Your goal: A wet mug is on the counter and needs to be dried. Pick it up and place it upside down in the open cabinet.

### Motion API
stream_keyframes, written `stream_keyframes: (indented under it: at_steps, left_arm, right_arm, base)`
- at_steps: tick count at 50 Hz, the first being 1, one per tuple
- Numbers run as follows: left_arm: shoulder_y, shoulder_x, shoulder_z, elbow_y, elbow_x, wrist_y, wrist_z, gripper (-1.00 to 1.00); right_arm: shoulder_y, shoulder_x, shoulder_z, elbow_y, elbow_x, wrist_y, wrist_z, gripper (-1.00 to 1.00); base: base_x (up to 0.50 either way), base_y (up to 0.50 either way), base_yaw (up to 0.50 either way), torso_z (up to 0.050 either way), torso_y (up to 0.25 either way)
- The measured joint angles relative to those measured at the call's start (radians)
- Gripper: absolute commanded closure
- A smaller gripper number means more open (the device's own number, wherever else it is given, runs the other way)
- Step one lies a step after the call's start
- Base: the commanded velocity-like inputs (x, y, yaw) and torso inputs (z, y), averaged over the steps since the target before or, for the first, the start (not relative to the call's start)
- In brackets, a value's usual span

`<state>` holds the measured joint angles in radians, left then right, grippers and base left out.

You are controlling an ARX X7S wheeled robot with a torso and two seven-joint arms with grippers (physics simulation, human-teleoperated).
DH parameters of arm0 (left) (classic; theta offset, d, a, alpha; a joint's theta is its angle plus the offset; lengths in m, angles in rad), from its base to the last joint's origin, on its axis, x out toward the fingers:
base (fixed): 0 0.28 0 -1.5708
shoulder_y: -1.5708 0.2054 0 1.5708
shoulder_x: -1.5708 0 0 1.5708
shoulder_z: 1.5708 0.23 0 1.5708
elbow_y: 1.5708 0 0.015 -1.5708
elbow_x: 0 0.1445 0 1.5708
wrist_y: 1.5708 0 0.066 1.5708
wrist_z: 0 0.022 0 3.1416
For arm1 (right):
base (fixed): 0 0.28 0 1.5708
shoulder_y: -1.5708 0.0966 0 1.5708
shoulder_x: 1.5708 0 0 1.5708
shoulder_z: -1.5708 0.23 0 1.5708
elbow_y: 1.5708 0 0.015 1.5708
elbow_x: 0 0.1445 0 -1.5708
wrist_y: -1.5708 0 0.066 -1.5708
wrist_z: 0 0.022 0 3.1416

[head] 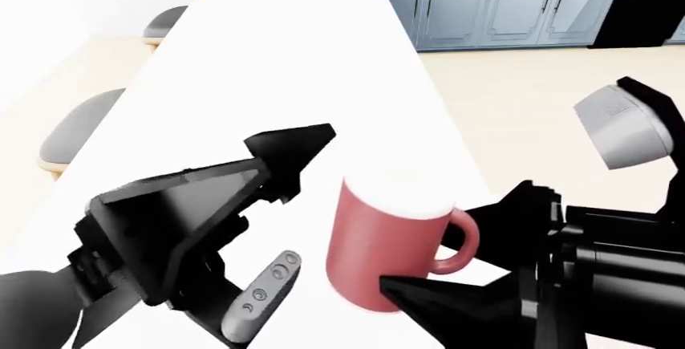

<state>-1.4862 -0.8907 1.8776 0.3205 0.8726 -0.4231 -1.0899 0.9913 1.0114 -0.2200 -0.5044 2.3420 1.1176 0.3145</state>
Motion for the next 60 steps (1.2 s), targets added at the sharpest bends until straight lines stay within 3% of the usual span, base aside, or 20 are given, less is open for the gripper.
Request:
stream_keyframes:
  at_steps: [7, 20, 29, 35, 45, 52, 60]
  left_arm:
    - [0.017, -0.058, -0.093, 0.095, -0.237, 0.001, 0.001, -1.0]
    - [0.042, -0.23, -0.376, 0.319, -1.068, 0.1, -0.006, -1.0]
    - [0.04, -0.338, -0.49, 0.376, -1.673, 0.21, 0.126, -1.0]
    - [0.036, -0.395, -0.531, 0.402, -1.987, 0.256, 0.235, -1.0]
    - [0.042, -0.442, -0.559, 0.43, -2.254, 0.303, 0.33, -1.0]
    - [0.043, -0.453, -0.569, 0.442, -2.334, 0.313, 0.351, -1.0]
    - [0.048, -0.46, -0.572, 0.452, -2.38, 0.317, 0.36, -1.0]
  right_arm:
    - [-0.006, 0.009, 0.004, -0.008, -0.017, -0.01, 0.018, 1.0]
    - [-0.091, 0.042, 0.07, -0.056, -0.16, -0.07, 0.115, 1.0]
    - [-0.146, 0.067, 0.1, -0.1, -0.248, -0.114, 0.226, 1.0]
    - [-0.162, 0.077, 0.104, -0.122, -0.28, -0.132, 0.288, 1.0]
    - [-0.189, 0.09, 0.114, -0.156, -0.308, -0.161, 0.364, 1.0]
    - [-0.203, 0.094, 0.117, -0.177, -0.313, -0.176, 0.399, 1.0]
    - [-0.211, 0.097, 0.116, -0.193, -0.316, -0.182, 0.417, 1.0]
  base:
    - [0.0, 0.0, 0.0, 0.0, 0.0]
    - [0.0, 0.0, 0.0, 0.0, 0.0]
    - [0.0, 0.0, 0.0, 0.0, 0.001]
    - [0.0, 0.0, 0.0, 0.0, 0.0]
    - [0.0, 0.0, 0.0, 0.0, 0.0]
    - [0.0, 0.0, 0.0, 0.0, 0.0]
    - [-0.07, 0.0, 0.5, 0.0, 0.0]
